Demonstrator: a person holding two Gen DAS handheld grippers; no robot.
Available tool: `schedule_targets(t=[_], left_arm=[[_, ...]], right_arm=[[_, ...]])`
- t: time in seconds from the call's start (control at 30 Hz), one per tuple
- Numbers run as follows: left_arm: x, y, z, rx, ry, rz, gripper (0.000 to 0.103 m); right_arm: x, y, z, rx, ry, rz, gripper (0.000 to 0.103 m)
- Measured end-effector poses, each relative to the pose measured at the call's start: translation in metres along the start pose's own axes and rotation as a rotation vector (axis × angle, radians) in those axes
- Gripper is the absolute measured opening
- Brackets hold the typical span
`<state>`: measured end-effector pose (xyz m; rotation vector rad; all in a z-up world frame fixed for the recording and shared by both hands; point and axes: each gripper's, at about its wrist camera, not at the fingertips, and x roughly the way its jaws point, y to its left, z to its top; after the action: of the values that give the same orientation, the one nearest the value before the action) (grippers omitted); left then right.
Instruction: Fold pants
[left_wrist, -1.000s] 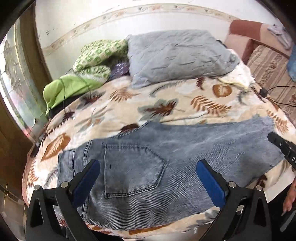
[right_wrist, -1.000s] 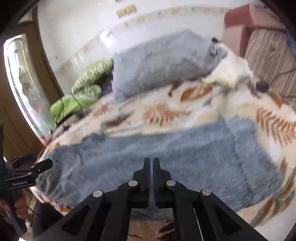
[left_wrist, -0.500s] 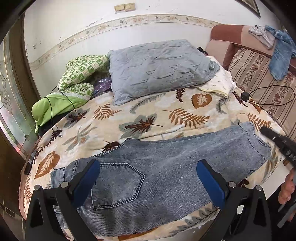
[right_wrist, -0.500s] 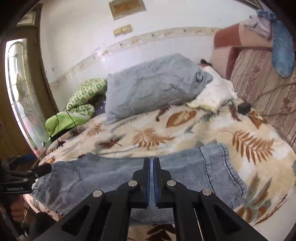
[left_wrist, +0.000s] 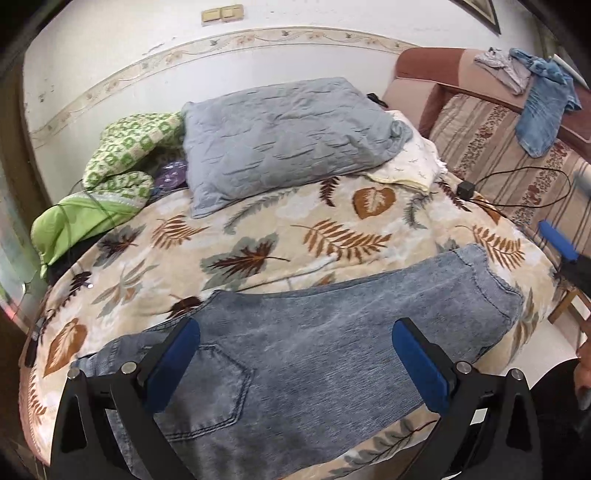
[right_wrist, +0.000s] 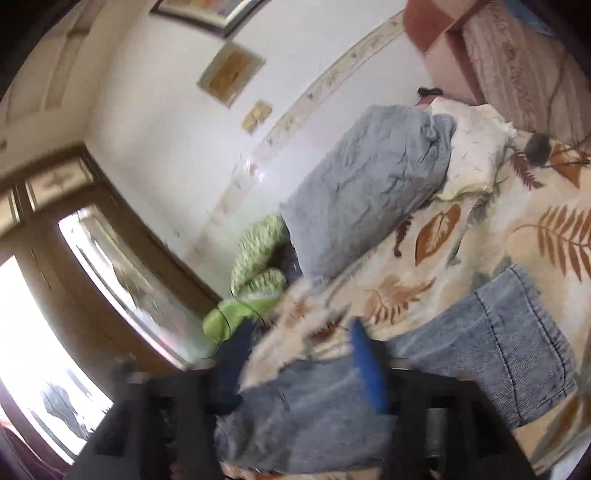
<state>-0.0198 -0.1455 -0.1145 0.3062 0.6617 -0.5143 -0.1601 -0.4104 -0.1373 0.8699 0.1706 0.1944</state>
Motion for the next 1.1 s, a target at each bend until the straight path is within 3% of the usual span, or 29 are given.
schedule_targets(t=[0.07,0.23,0.4,0.6,0.8,0.97,1.1], left_arm=[[0.003,-0.004,0.002,0.005,-0.004,-0.02,0.103],[0.01,-0.016,0.009,0.018,-0.016,-0.081,0.103],[0.022,-0.029,0.016,0.064,-0.009,-0.085,0.103],[0.024,-0.046,0.024,0.134,-0.01,-0.066,0.103],[0.055,-0.086,0.044,0.343,0.056,-0.085,0.103],[0.089,-0.11,0.067,0.422,0.151,-0.212,0.103],[0.111,-0.123,0.076,0.48,0.178,-0.25,0.103]], right_arm=[[-0.014,0.005,0.008,-0.006,-0.038,0.031,0.09],[-0.034,0.017,0.02,-0.041,-0.073,-0.072,0.103],[-0.039,-0.009,0.01,0.038,-0.002,-0.158,0.103],[-0.046,-0.059,-0.008,0.171,0.046,-0.187,0.103],[-0.043,-0.1,-0.024,0.289,0.118,-0.318,0.103],[-0.058,-0.135,-0.036,0.499,0.107,-0.306,0.103],[-0.059,-0.139,-0.033,0.523,0.081,-0.281,0.103]])
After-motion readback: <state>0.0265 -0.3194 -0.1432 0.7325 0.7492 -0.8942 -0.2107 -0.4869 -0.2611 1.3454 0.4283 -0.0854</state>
